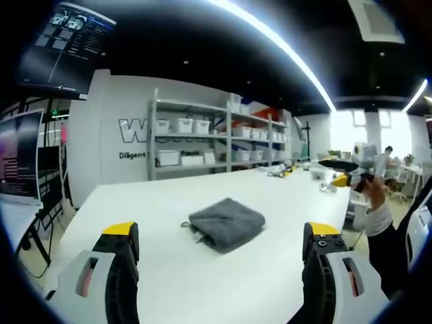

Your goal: Open the folded towel by lifting each exposed corner and separating the folded layers until the towel lies flat within the target outline without major curled edges

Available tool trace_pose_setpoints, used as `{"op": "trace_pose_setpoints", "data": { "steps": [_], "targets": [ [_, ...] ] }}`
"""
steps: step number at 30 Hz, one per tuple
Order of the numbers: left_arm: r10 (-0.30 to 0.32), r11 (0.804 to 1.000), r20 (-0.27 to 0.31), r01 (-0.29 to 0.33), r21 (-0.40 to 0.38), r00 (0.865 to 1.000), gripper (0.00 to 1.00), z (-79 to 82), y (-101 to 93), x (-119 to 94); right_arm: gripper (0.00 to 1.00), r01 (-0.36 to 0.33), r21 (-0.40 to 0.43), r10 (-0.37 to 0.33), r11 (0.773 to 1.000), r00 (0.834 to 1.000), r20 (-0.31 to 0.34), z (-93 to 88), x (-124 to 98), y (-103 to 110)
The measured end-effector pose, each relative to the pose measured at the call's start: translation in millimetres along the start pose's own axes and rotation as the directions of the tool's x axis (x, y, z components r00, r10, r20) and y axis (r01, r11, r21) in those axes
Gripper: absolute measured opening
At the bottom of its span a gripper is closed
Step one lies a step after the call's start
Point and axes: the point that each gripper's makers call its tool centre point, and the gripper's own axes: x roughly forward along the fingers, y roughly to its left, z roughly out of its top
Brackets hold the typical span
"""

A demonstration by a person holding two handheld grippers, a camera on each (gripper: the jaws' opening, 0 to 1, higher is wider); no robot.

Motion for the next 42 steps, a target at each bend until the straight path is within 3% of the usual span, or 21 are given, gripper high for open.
{"op": "trace_pose_setpoints", "data": {
  "steps": [42],
  "targets": [
    [-0.007, 1.000, -0.018, 0.007, 0.011, 1.000, 0.99, -2.9, -1.0, 1.0, 0.91, -0.013, 0.000, 0.013, 1.000, 1.000, -0.014, -16.5, 21.1, 1.9]
  ]
}}
